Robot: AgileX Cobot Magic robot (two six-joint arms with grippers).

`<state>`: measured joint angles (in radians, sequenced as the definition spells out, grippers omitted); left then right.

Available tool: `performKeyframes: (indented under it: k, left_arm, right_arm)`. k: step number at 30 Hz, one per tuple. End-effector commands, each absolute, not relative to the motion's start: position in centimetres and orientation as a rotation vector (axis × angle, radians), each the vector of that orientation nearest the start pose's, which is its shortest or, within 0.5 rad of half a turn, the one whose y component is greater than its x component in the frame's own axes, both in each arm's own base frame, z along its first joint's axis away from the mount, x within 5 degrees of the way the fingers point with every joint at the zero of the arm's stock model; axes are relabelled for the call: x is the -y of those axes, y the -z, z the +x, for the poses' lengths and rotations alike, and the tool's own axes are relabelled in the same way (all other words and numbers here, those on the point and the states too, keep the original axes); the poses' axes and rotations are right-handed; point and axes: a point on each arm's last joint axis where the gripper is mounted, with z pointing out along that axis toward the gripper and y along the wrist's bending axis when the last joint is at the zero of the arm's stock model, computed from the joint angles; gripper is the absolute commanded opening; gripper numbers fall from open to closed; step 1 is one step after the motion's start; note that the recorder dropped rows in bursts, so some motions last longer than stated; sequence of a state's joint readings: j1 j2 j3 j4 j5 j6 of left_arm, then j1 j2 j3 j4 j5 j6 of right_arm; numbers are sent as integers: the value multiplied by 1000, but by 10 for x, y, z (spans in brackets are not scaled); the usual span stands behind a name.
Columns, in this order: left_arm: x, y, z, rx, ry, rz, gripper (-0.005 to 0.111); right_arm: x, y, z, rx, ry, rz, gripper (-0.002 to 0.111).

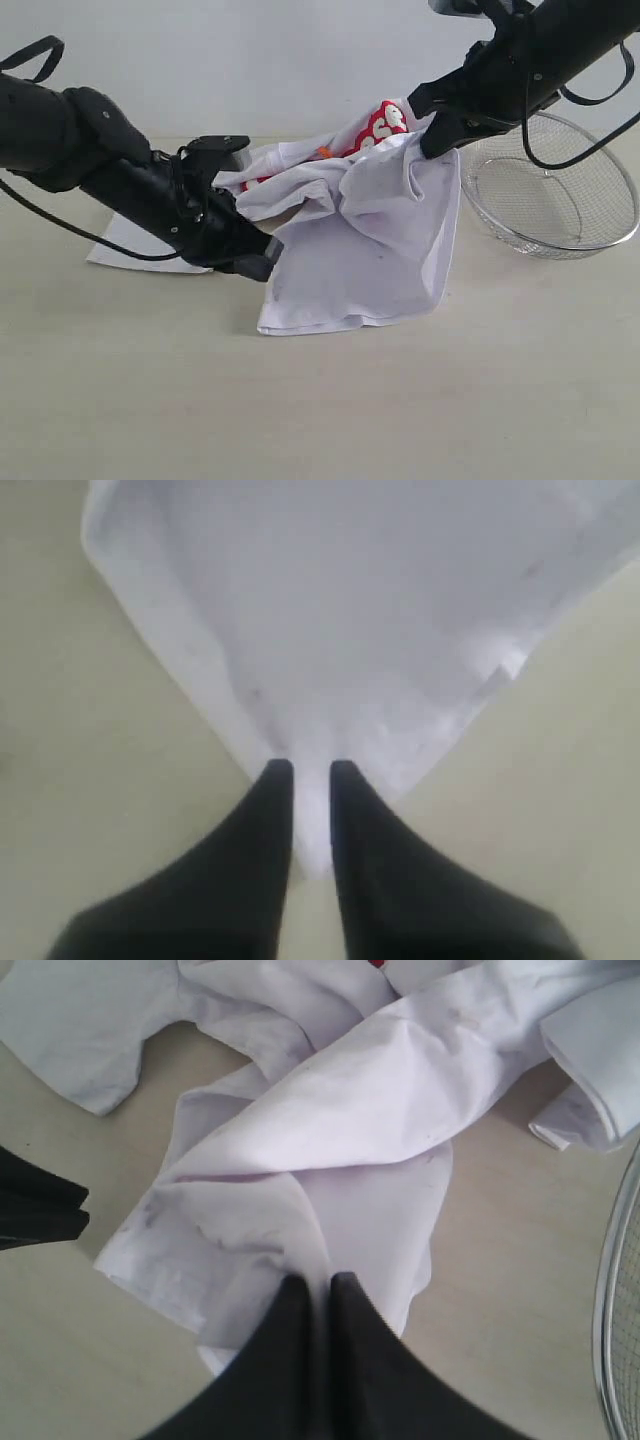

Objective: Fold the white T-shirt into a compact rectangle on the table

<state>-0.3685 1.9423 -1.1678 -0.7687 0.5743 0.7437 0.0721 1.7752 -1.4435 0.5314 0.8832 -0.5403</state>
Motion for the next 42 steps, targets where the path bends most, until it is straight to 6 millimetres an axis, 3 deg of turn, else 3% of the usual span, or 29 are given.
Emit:
performKeyframes:
  k: [1,2,4,10,19,24,30,38,42]
  left_arm:
    - [176,-154,352,-2631,658,630,43]
    - [176,-151,353,-2649,660,586,53]
    - [175,-147,355,-2668,641,556,58]
    - [177,-120,352,-2772,640,565,57]
    - [203,-108,338,-2821,671,601,57]
    - [202,-80,335,-2913,660,572,36]
    - [200,-78,335,-2911,636,618,5]
    - [195,-88,335,-2914,546,654,5]
    - [184,-105,336,-2909,373,686,5]
  right_arm:
    - [-62,-282,380,-2521,-482,-469,0]
    - [-62,-282,380,-2521,-482,-469,0]
    - [-62,-282,380,-2521,-482,-469,0]
    - [-62,-282,380,-2518,-480,-471,0]
    - [-62,-282,380,-2516,-479,-469,0]
    - [-62,-282,380,-2518,-485,-468,0]
    - [-62,-282,380,-2518,-485,-468,0]
    - [-62,-283,380,-2514,-482,-470,0]
    - [-62,-283,380,-2512,-486,-466,0]
